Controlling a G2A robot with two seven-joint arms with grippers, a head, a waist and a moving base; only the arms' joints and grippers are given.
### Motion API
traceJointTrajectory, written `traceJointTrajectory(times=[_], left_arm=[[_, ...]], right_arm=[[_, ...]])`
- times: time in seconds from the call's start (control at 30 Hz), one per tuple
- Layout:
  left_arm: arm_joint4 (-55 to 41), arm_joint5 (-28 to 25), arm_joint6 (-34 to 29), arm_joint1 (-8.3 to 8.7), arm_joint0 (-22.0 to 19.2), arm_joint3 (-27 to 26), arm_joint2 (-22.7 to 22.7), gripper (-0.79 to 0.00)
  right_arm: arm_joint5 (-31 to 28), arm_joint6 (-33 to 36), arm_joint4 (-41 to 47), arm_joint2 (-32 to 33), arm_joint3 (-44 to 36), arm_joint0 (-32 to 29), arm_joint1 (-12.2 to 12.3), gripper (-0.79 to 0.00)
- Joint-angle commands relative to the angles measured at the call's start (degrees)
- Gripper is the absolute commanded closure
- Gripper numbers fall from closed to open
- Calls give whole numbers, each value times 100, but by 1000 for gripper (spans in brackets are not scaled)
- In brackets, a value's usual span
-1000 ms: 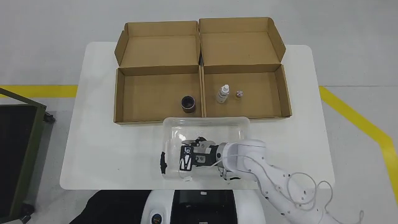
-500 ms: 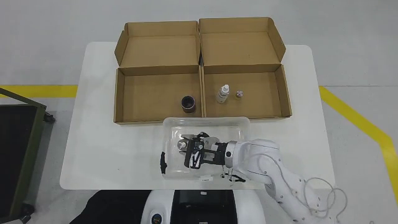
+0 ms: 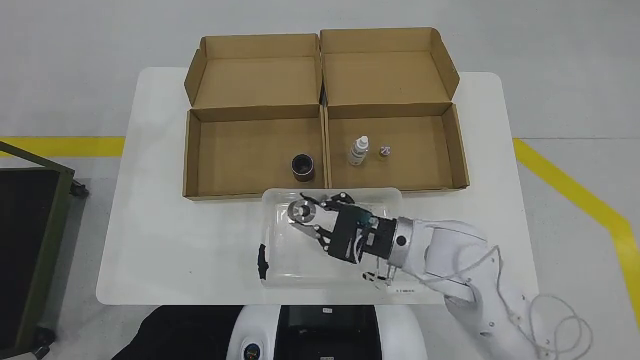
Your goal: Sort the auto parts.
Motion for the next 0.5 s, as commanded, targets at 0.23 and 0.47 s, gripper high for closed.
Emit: traceJointTrajectory(times=[0.23,0.47], left_arm=[[0,0,0,0,0,0,0,-785],[0,0,0,0,0,0,0,-785]], right_arm=[[93,-631,916,246,84,9,-2,0],[106,-1027,1493,527,79,-53,14,0]])
